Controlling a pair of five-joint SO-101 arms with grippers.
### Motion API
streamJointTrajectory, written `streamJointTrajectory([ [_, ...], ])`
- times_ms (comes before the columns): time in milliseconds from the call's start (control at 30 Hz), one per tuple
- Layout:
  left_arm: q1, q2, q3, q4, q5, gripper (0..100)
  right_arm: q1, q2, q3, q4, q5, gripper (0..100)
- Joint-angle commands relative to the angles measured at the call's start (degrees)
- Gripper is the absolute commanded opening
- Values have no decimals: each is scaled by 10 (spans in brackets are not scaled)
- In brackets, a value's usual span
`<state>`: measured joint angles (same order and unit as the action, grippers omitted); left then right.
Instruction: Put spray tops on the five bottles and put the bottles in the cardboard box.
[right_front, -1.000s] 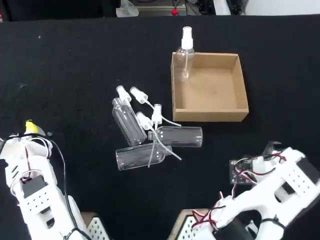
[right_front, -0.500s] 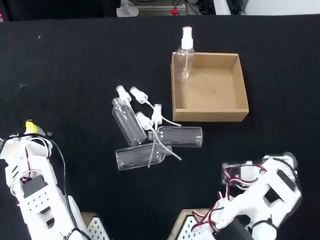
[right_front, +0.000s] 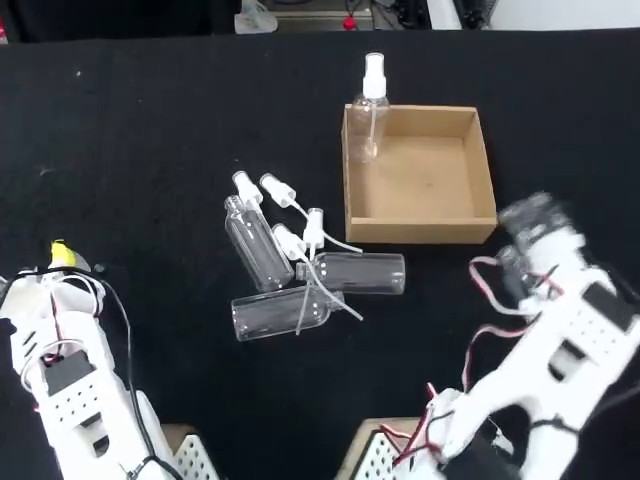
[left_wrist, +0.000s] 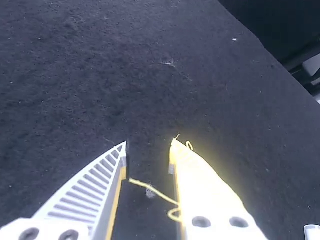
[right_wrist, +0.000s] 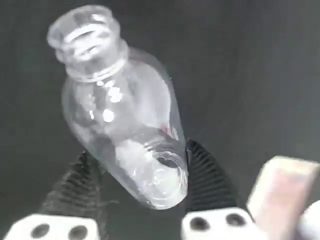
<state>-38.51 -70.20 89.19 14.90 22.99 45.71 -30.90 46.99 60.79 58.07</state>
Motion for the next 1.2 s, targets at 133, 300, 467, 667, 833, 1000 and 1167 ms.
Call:
streamJointTrajectory([
  [133, 7, -5, -12, -12, -7, 146, 34, 201, -196, 154, -212, 77],
  [300, 7, -5, -12, -12, -7, 146, 60, 333, -315, 164, -251, 77],
  [467, 7, -5, -12, -12, -7, 147, 52, 373, -354, 194, -215, 119],
  [667, 7, -5, -12, -12, -7, 147, 13, 373, -357, 198, -180, 280],
  [833, 7, -5, -12, -12, -7, 147, -8, 374, -399, 195, -171, 249],
  [1000, 7, -5, -12, -12, -7, 147, -28, 378, -422, 185, -64, 243],
  [1167, 7, -5, -12, -12, -7, 147, -48, 378, -422, 185, -13, 244],
])
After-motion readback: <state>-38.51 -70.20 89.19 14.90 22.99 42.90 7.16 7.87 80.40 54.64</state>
